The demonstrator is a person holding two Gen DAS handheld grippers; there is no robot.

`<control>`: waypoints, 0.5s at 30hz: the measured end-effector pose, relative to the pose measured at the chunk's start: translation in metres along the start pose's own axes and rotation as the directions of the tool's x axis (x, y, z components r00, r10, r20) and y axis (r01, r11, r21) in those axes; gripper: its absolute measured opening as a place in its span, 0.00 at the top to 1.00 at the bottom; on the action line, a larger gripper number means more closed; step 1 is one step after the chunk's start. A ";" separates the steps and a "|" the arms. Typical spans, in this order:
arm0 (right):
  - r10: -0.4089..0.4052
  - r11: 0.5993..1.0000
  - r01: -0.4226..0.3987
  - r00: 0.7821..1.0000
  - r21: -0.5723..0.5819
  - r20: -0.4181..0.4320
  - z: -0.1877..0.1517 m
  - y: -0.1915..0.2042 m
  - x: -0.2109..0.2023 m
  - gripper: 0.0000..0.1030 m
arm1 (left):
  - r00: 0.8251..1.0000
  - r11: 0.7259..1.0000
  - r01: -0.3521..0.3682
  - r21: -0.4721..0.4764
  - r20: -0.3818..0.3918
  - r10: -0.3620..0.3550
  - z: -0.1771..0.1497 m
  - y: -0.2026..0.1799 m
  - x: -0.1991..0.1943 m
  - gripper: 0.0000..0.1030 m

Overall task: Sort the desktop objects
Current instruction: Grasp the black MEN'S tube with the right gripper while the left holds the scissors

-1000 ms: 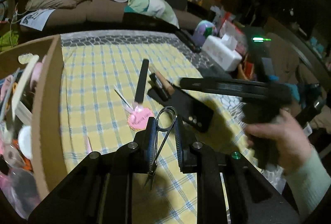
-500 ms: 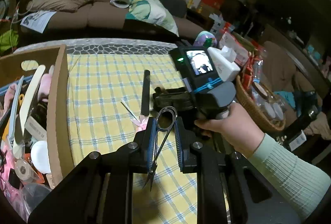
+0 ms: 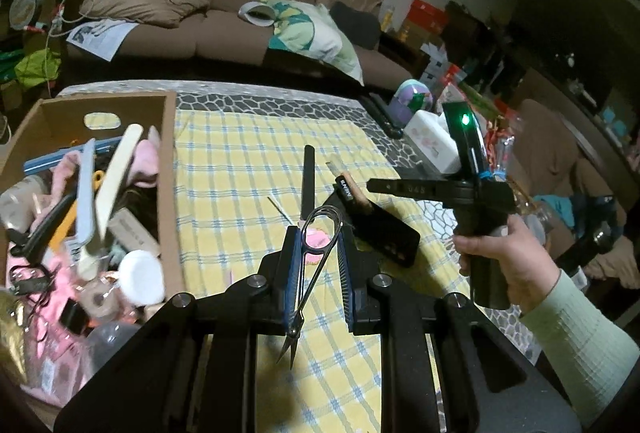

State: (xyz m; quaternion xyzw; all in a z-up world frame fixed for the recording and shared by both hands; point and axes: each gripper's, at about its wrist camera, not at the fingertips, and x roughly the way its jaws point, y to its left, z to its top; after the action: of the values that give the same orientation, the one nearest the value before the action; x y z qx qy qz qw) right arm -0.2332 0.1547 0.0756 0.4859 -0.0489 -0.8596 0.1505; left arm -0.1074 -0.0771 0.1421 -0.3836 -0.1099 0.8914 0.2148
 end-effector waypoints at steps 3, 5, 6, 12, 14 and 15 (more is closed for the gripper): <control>0.008 0.998 -0.007 1.000 0.058 -0.019 -0.008 -0.010 0.008 0.87 | 1.000 1.000 0.000 -0.003 0.000 0.000 -0.004 0.002 -0.006 0.83; -0.006 0.998 0.008 1.000 0.069 -0.024 -0.011 -0.014 0.015 0.86 | 1.000 1.000 0.004 -0.011 0.002 -0.004 -0.006 0.005 -0.008 0.83; -0.003 0.997 0.005 1.000 0.071 -0.028 -0.012 -0.014 0.019 0.86 | 1.000 1.000 0.012 -0.021 0.006 -0.012 -0.006 0.007 -0.009 0.83; -0.097 0.995 0.097 0.994 -0.002 -0.052 -0.006 -0.009 0.041 0.79 | 0.999 0.998 0.044 -0.047 0.005 -0.044 -0.002 0.018 0.000 0.83; -0.051 0.998 0.052 0.998 0.035 -0.021 -0.001 -0.015 0.035 0.77 | 0.999 0.998 0.045 -0.042 -0.001 -0.045 -0.002 0.017 0.004 0.83; -0.062 0.997 0.062 0.998 0.045 0.011 0.002 -0.018 0.028 0.70 | 0.999 0.998 0.049 -0.042 -0.005 -0.049 -0.003 0.018 0.005 0.83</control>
State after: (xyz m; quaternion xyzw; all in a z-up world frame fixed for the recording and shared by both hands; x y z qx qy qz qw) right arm -0.2525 0.1633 0.0492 0.4852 -0.0541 -0.8655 0.1126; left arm -0.1141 -0.0902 0.1306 -0.3878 -0.1374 0.8823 0.2287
